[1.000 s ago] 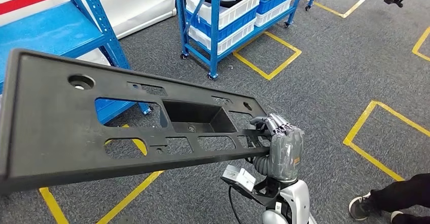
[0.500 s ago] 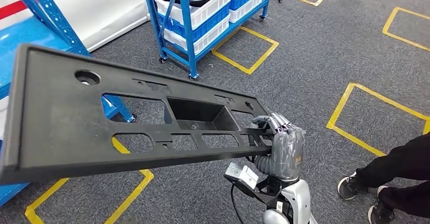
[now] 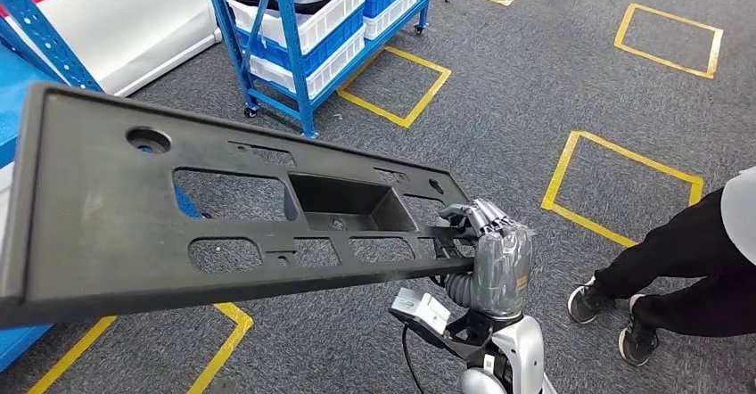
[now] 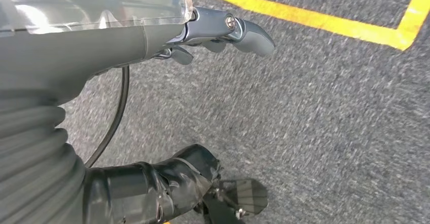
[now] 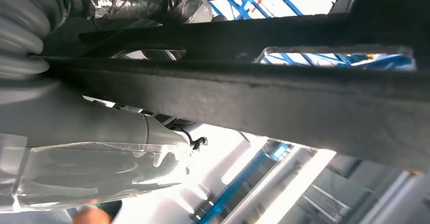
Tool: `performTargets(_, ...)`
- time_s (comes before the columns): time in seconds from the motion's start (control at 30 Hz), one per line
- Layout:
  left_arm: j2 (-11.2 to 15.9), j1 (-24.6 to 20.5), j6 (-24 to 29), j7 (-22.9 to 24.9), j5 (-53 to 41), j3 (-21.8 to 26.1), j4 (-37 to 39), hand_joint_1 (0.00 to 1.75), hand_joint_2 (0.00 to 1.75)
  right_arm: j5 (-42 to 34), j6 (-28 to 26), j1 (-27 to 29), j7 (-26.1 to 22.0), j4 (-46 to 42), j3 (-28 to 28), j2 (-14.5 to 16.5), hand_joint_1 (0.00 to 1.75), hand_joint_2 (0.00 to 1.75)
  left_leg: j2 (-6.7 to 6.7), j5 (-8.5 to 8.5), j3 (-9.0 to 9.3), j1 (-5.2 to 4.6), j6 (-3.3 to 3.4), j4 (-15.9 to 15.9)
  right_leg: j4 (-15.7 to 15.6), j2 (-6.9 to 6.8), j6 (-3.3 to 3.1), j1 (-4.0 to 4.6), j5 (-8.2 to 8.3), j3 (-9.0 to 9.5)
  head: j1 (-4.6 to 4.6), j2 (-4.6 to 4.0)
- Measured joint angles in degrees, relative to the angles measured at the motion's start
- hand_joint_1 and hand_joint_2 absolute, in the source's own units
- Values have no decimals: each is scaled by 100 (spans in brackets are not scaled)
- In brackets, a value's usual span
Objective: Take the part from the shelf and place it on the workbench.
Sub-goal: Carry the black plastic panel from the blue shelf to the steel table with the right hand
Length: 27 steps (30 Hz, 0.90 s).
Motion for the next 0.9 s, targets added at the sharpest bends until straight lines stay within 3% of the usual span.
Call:
performTargets(0.07,1,5,1,0,-3,0,0,0,175,0,0,-5,-4,0,0,-1,175,175,95,9,-11,-15,40,-6,716,-172,34,-7,-380,-315,1,1)
performTargets(0.13,2,12,0,2,-11,0,0,0,175,0,0,-1,-3,2,0,-3,175,175,196,7,-23,-33,45,5,1256,-201,50,-20,-552,-553,1,1)
performTargets(0.17,2,12,-1,3,-15,0,0,0,175,-2,0,-1,1,2,0,-5,175,175,243,4,-26,-39,45,11,1215,-210,45,-22,-476,-518,1,0)
performTargets(0.2,2,9,-1,3,-16,0,0,0,175,-4,-1,-2,5,1,0,-7,175,175,286,-1,-24,-43,44,18,967,-231,31,-21,-318,-377,0,0)
performTargets(0.23,2,5,-1,3,-16,0,0,0,175,-10,-2,-3,9,-1,0,-8,175,175,322,-10,-18,-47,39,23,560,-295,6,-11,-127,-152,1,-1)
performTargets(0.3,2,-3,-2,2,-16,-1,0,0,175,-24,-4,-11,10,-7,0,-9,175,175,387,-31,-12,-72,12,38,-128,-468,-53,45,82,211,-1,-1)
performTargets(0.37,1,-3,-4,2,-16,-1,0,0,175,-39,-5,-12,9,-16,0,-9,175,175,455,-39,-11,-92,-30,42,-332,-524,-96,97,93,289,-2,0)
performTargets(0.43,-4,-6,-5,3,-16,-1,0,0,175,-55,-5,-3,8,-28,0,-10,175,175,504,-56,-3,-90,-85,39,-372,-434,-151,80,130,278,-3,0)
performTargets(0.47,-5,-8,-5,3,-15,-1,0,0,175,-60,-4,-3,7,-35,-1,-11,175,175,455,-108,-15,-84,-116,84,-401,-391,-189,61,154,285,-2,0)
performTargets(0.53,-5,-8,-5,3,-15,-1,0,0,175,-67,-4,-9,1,-46,-2,-10,175,175,255,-395,-188,-71,-168,502,-449,-320,-252,23,195,299,-3,1)
performTargets(0.6,-4,3,-5,4,-14,-1,0,0,175,-68,-3,-8,-3,-48,-2,-10,175,175,131,-754,-530,-64,-201,1268,-442,-233,-273,23,206,282,-4,-1)
performTargets(0.63,-3,9,-5,5,-14,0,0,0,175,-68,-2,-3,-4,-48,-2,-10,175,175,122,-833,-669,-59,-213,1563,-430,-181,-275,23,206,273,-4,-1)
performTargets(0.67,-2,14,-5,7,-14,1,0,0,175,-69,-1,1,-6,-48,-2,-10,175,175,121,-799,-721,-53,-221,1660,-417,-125,-274,22,206,264,-3,-1)
performTargets(0.7,-1,16,-5,8,-14,1,0,0,175,-72,-1,3,-10,-48,-2,-10,175,175,116,-650,-663,-42,-224,1518,-402,-64,-270,19,203,259,-3,-1)
performTargets(0.73,1,15,-5,8,-14,2,0,0,175,-75,1,4,-14,-48,-2,-10,175,175,88,-429,-510,-28,-223,1180,-384,-3,-263,15,199,257,-3,-1)
performTargets(0.8,4,13,-5,8,-13,1,0,0,175,-88,2,0,-20,-48,-2,-9,175,175,-120,-123,-171,7,-206,433,-332,109,-224,16,186,226,-1,-1)
performTargets(0.87,6,8,-5,10,-13,0,0,0,175,-98,1,-1,-21,-48,-2,-7,175,175,-276,-83,-50,12,-169,136,-297,199,-153,12,201,162,-1,0)
performTargets(0.9,6,5,-5,11,-13,-1,0,0,175,-102,0,2,-22,-48,-2,-5,175,175,-253,-80,-49,3,-145,113,-295,246,-114,10,220,136,-1,0)
